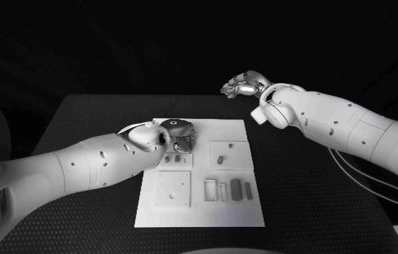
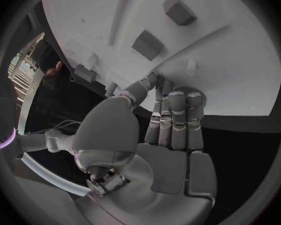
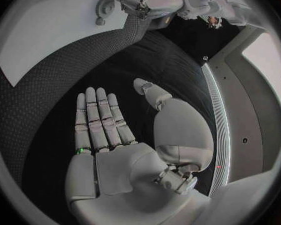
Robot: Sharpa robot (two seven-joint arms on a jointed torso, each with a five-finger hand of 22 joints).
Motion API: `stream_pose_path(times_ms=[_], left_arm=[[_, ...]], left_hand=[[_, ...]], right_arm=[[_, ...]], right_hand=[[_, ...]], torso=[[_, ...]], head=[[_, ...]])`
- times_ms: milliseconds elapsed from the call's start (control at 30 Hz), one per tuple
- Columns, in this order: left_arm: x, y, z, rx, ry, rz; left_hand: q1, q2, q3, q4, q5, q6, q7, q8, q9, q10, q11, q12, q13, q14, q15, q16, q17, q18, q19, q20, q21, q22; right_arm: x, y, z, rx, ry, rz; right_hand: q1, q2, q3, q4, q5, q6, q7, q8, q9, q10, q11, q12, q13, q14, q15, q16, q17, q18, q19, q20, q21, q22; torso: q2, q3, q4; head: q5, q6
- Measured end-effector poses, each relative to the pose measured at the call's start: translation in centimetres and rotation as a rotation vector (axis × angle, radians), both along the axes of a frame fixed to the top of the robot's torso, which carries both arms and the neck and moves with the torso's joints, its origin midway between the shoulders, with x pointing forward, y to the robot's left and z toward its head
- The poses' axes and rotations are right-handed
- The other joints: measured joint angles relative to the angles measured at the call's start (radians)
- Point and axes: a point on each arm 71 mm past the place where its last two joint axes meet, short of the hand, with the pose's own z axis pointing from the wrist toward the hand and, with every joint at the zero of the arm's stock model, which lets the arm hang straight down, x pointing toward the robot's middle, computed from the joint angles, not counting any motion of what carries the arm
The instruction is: Assemble the parts on the task board
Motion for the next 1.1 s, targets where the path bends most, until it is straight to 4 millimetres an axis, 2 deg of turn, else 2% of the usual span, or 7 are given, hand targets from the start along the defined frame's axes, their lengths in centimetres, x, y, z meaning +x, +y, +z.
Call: stream_pose_path(times_ms=[400, 1100], left_arm=[[0.1, 0.2, -0.1, -0.001, -0.002, 0.002], [-0.3, 1.4, 0.1, -0.119, -0.024, 0.045]], left_hand=[[0.017, 0.023, 0.014, -0.016, 0.004, 0.064, -0.017, 0.036, -0.004, 0.072, -0.018, 0.006, 0.006, 0.025, -0.014, 0.011, -0.010, 0.000, 0.011, -0.003, 0.008, 0.000], [0.033, 0.033, 0.021, -0.018, 0.004, 0.073, -0.016, 0.040, -0.009, 0.092, -0.022, 0.003, 0.007, 0.032, -0.014, 0.011, -0.019, 0.000, 0.017, -0.004, 0.008, 0.000]], right_arm=[[0.0, 0.0, 0.0, 0.000, 0.000, 0.000], [0.0, -0.1, 0.0, 0.000, 0.000, -0.001]], right_hand=[[0.000, 0.000, 0.000, 0.000, 0.000, 0.000, 0.000, 0.000, 0.000, 0.000, 0.000, 0.000, 0.000, 0.000, 0.000, 0.000, 0.000, 0.000, 0.000, 0.000, 0.000, 0.000], [0.000, 0.000, 0.000, 0.000, 0.000, 0.000, 0.000, 0.000, 0.000, 0.000, 0.000, 0.000, 0.000, 0.000, 0.000, 0.000, 0.000, 0.000, 0.000, 0.000, -0.004, 0.001]], torso=[[-0.001, 0.0000, 0.0006], [-0.001, -0.0001, 0.0006]], head=[[-0.002, -0.002], [-0.002, 0.002]])
